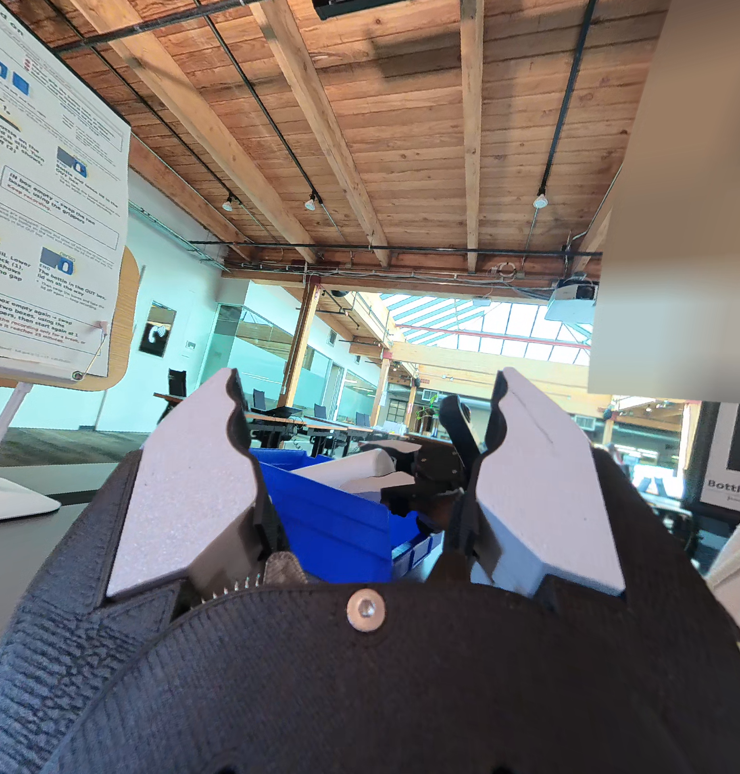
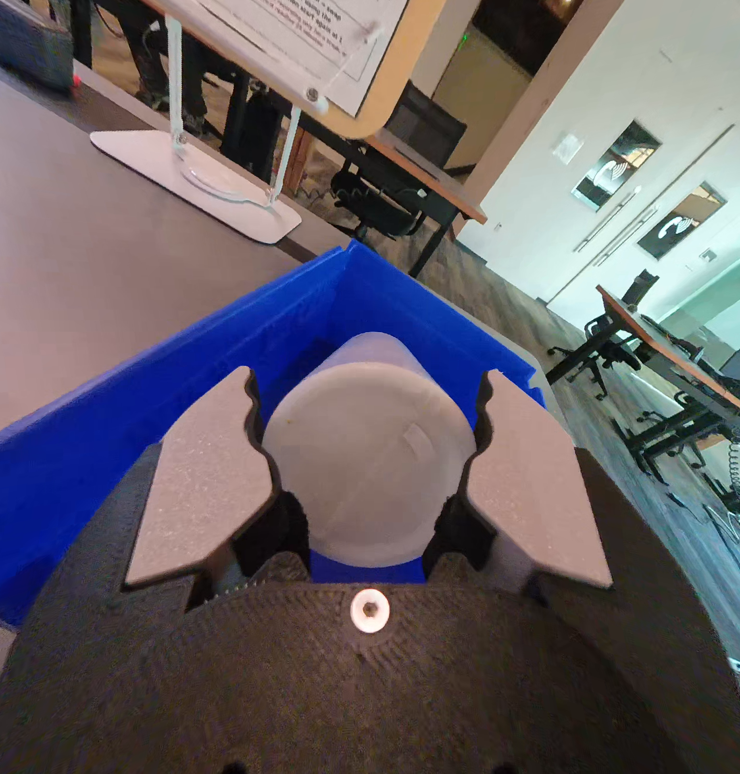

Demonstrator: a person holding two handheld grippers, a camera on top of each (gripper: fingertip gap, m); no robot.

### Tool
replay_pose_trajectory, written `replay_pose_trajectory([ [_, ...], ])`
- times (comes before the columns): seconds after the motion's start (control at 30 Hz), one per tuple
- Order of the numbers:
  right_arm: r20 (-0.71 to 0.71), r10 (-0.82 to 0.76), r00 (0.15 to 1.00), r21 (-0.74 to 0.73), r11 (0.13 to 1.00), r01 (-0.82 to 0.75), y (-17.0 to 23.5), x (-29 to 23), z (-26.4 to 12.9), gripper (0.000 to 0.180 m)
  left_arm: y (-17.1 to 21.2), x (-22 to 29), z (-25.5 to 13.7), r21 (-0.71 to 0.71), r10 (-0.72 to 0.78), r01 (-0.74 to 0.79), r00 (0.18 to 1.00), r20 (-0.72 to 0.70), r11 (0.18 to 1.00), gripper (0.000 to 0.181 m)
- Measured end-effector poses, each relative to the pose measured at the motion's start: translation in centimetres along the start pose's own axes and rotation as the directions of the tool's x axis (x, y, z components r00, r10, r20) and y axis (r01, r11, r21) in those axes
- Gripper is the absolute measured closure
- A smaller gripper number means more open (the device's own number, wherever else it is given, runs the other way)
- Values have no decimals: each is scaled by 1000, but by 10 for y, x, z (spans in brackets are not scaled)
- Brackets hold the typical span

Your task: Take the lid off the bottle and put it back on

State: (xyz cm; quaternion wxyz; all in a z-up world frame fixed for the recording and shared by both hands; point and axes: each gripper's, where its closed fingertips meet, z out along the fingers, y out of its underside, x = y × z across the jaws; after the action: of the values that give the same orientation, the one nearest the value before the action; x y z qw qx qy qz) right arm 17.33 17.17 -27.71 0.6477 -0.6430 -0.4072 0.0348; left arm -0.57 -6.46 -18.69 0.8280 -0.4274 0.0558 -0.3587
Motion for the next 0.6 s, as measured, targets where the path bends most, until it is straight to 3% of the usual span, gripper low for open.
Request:
replay_pose_trajectory([
  [0.17,-4,-19,1000,-171,985,19,18,-3,3,80,9,1,2,-52,40,-40,999,4,998,70],
  [0.6,97,70,993,-439,898,-21,68,-20,-4,80,25,3,4,-144,127,-126,992,-1,981,71],
])
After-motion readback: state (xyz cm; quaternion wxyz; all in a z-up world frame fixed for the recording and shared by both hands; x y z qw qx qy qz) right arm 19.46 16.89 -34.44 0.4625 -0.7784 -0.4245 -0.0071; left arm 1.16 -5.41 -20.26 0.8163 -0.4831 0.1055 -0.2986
